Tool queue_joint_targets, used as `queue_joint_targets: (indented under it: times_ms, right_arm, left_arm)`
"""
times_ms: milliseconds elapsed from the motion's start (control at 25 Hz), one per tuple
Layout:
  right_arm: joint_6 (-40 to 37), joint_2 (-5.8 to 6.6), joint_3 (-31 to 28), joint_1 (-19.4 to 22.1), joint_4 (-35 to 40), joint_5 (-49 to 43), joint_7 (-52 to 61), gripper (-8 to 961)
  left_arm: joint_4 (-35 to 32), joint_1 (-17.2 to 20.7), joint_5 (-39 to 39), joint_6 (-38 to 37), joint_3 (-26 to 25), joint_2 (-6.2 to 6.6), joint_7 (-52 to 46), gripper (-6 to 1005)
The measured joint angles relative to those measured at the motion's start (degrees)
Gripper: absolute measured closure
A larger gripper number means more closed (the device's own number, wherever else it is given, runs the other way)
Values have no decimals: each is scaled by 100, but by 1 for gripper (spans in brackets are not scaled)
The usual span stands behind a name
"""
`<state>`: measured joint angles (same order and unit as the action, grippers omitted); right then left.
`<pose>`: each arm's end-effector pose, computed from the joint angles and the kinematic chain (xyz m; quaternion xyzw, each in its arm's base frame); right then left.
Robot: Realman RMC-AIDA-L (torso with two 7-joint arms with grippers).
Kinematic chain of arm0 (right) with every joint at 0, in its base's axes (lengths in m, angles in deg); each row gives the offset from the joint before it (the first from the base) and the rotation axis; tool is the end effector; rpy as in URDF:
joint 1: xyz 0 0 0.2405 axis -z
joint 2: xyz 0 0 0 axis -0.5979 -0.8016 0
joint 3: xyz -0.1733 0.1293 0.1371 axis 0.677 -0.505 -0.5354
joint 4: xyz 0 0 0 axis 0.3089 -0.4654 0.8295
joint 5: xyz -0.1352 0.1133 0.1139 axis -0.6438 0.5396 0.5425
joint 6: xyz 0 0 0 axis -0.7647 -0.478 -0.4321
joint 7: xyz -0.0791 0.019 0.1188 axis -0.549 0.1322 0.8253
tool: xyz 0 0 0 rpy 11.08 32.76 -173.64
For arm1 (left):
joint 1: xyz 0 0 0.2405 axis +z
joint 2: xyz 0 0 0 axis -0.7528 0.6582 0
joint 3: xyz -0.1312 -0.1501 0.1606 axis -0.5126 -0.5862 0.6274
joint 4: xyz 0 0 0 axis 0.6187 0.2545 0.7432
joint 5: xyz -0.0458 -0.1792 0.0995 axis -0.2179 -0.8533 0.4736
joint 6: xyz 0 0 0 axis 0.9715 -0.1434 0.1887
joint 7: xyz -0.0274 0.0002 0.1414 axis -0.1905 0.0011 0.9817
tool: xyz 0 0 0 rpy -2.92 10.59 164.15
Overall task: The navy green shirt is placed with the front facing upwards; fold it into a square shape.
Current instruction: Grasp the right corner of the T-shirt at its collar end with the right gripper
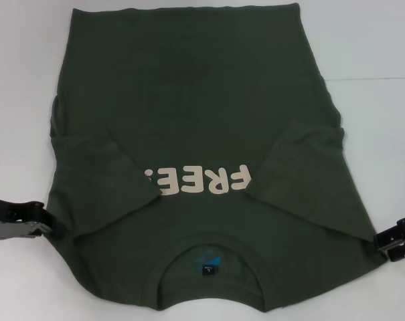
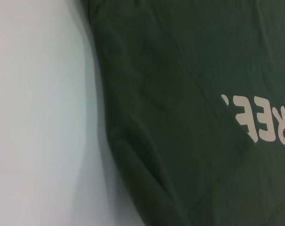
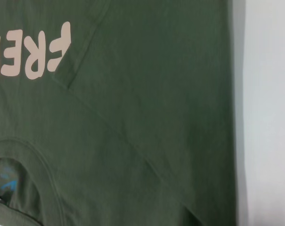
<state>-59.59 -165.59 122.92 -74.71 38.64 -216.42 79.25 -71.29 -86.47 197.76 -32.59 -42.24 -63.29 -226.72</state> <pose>0.3223 0.3435 0.0539 -0.7359 0.6659 -0.0637 0.1048 -0.3051 0.3465 0.0556 -0.7370 -0.6640 -0.0153 0.1256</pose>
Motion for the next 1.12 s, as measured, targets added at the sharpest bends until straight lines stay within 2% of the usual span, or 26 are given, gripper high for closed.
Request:
queue_joint_targets:
  times_ms: [560,1120]
  right_arm:
    - [-2,-38,0,-39,-10,0,-1,303]
    - [23,-233,-5,-242,-21,38,-62,304]
  left_arm:
    - [0,-34,0,12,0,0,-10,948]
    - [0,-59,0,16,0,0,-19,947]
